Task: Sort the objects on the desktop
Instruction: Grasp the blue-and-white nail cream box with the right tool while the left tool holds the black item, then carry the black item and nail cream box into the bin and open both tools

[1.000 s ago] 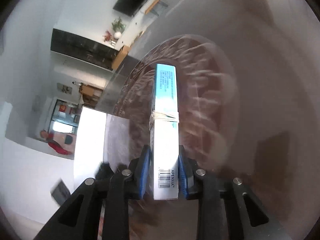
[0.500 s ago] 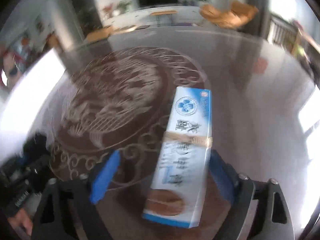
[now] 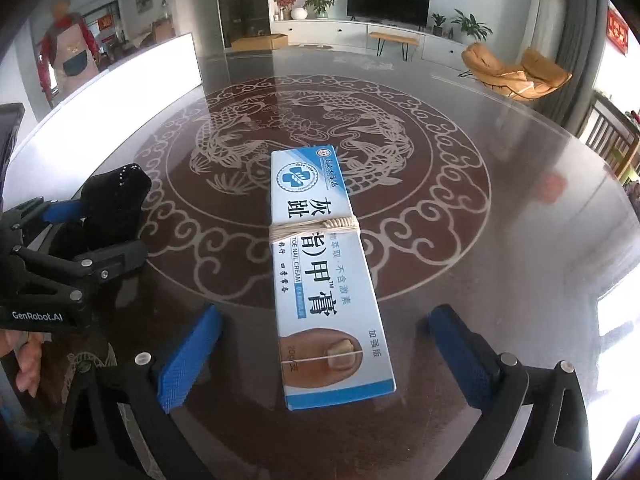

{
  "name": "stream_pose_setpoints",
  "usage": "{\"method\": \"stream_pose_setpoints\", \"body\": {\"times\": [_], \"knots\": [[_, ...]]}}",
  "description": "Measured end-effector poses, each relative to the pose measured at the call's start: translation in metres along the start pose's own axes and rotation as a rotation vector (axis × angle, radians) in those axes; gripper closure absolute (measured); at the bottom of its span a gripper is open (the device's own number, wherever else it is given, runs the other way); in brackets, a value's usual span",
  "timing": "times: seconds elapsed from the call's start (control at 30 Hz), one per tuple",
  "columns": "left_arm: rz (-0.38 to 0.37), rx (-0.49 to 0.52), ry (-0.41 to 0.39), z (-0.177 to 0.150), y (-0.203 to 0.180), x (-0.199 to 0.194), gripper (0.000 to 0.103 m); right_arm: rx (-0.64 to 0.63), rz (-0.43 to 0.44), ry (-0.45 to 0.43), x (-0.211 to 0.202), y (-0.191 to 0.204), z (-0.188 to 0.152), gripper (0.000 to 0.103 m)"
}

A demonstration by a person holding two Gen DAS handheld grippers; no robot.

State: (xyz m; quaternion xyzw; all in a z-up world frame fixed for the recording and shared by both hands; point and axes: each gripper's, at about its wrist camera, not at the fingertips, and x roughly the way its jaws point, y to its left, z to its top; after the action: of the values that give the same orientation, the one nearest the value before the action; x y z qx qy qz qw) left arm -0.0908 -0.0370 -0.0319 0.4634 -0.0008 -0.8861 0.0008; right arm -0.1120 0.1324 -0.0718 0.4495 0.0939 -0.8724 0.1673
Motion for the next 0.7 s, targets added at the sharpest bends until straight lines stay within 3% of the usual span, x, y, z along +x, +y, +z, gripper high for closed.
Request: {"method": "stream_pose_setpoints", "body": {"times": [0.13, 0.7], "knots": [[0.000, 0.000, 0.000, -0.0007, 0.0002, 0.0006, 0.000, -0.001, 0.005, -0.001, -0.0057, 0.0001, -0.0150, 0.000], [0.003, -0.001, 0.007, 0.0003, -0.0002, 0.0014, 0.000, 0.001, 0.005, -0.002, -0.0064, -0.0025, -0.0161, 0.000]]}}
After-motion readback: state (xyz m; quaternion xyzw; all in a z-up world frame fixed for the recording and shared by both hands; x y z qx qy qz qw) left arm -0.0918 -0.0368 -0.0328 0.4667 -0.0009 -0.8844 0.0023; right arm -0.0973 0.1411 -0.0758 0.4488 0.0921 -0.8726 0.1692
